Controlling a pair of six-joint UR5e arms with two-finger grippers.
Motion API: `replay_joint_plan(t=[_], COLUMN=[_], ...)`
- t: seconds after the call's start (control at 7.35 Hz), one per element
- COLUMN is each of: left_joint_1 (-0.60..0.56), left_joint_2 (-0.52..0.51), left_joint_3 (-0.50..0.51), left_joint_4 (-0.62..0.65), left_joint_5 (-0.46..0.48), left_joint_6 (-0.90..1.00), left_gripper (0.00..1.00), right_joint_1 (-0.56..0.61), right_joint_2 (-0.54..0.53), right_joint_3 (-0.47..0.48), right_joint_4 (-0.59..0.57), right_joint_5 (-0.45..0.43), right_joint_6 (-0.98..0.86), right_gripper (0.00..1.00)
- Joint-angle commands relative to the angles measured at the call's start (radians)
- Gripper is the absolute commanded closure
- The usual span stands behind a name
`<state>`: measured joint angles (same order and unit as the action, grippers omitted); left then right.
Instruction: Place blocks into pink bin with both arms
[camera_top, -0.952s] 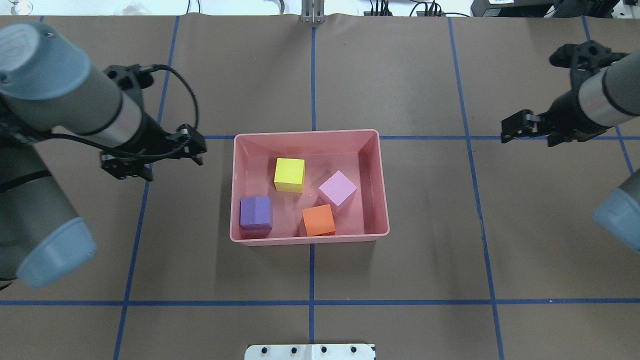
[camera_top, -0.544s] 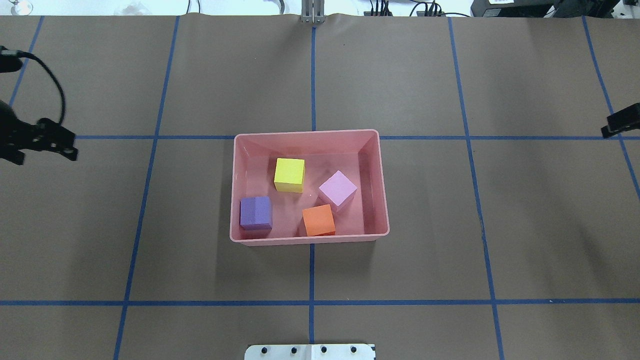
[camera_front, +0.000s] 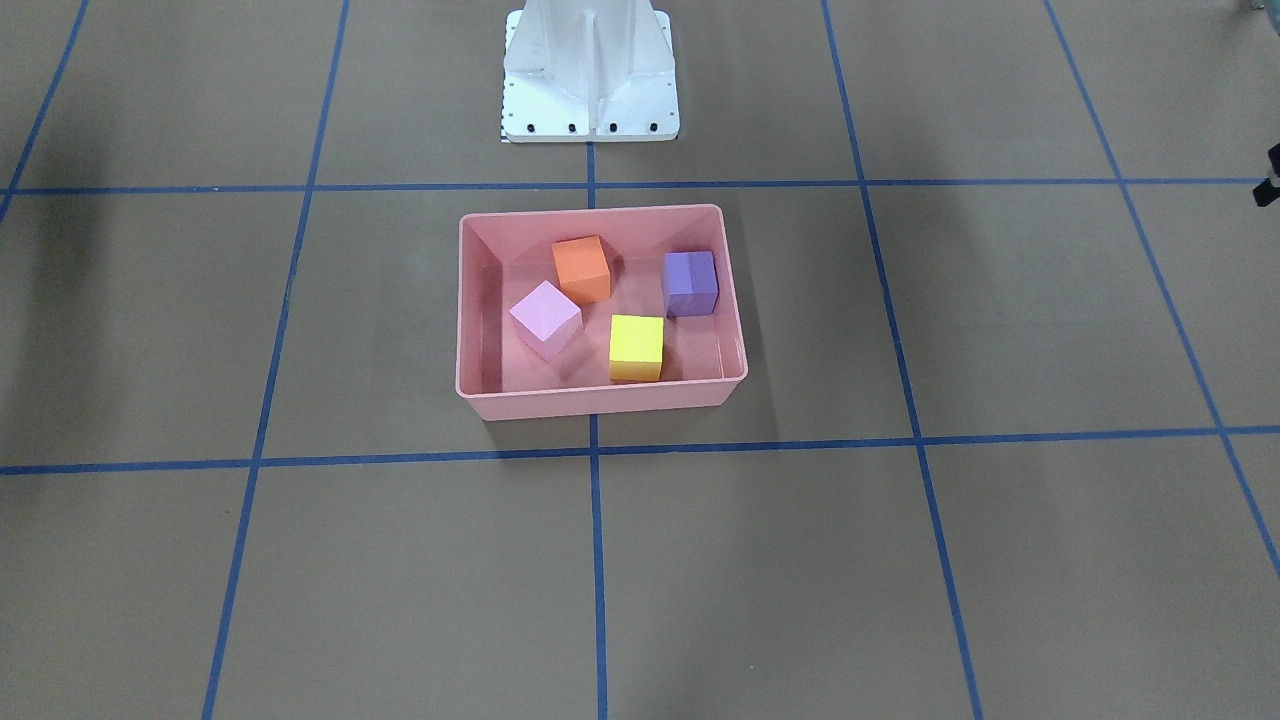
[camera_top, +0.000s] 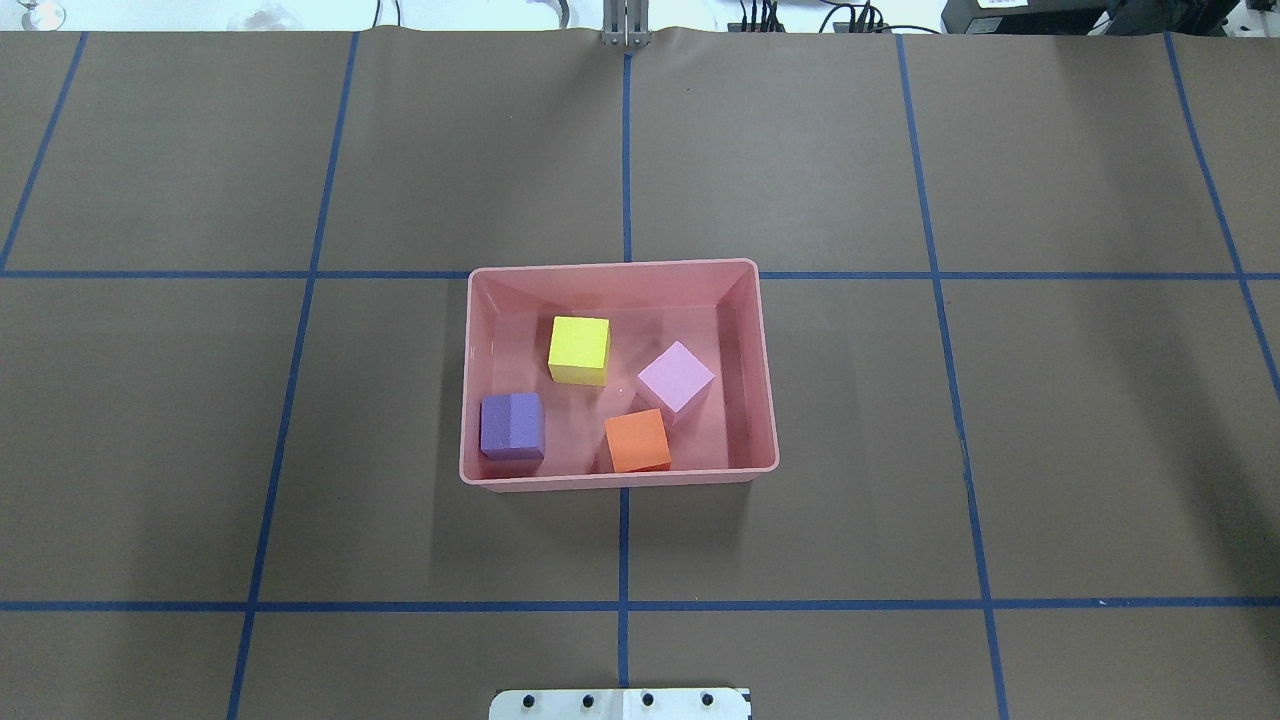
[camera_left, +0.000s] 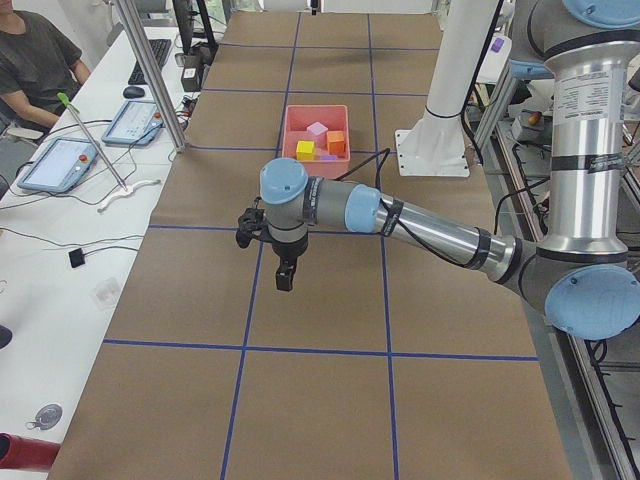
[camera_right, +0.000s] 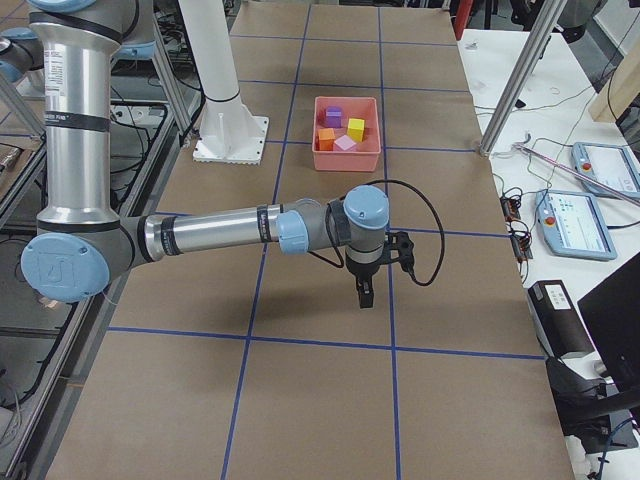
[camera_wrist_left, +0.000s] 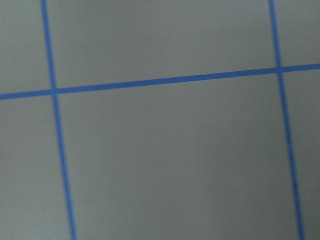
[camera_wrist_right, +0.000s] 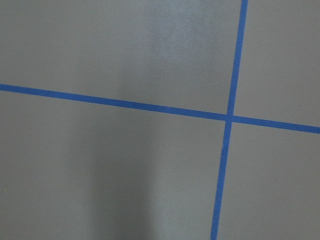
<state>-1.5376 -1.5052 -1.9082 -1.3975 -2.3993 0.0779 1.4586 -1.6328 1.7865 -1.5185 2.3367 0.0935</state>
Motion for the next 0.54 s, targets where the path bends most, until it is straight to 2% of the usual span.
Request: replay_joint_plan(t=[0.0,0.27,0.41], left_joint_1=[-0.088,-0.093,-0.091], left_joint_2=[0.002,-0.007,-0.016], left_joint_3=[0.099,0.145,0.156], left_joint_4=[-0.003,-0.002,-0.006], left_joint_5=[-0.023,-0.024,-0.021], left_joint_6=[0.144,0.123,-0.015], left_gripper=[0.01,0.01,0.01], right_joint_1=[0.005,0.005,0.003], right_joint_2=[0.01,0.011,0.021], right_joint_3=[-0.003,-0.004,-0.006], right_joint_4=[-0.003,-0.005,-0.002], right_joint_5=[0.006,0.018,0.01], right_joint_6=[-0.006,-0.006,-0.006], right_gripper=[0.0,0.0,0.0])
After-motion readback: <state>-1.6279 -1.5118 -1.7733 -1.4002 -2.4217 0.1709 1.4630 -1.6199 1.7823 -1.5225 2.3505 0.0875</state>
